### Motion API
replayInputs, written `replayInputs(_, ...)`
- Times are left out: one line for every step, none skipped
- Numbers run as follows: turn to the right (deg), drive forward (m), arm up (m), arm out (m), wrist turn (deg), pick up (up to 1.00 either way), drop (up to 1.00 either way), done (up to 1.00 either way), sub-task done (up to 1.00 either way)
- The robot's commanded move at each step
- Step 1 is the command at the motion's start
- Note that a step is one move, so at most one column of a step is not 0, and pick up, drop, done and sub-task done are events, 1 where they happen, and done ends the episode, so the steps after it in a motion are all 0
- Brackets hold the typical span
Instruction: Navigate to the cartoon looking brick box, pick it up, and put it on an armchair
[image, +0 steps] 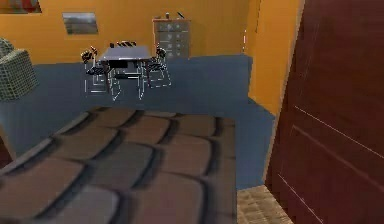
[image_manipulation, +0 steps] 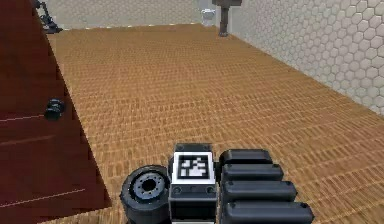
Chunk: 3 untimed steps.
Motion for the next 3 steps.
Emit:
replayInputs(0.0,1.0,0.0,0.0,0.0,0.0,0.0,0.0,0.0)
replayInputs(-6.0,0.0,0.0,0.0,0.0,0.0,0.0,0.0,0.0)
replayInputs(0.0,0.5,0.0,0.0,0.0,0.0,0.0,0.0,0.0)
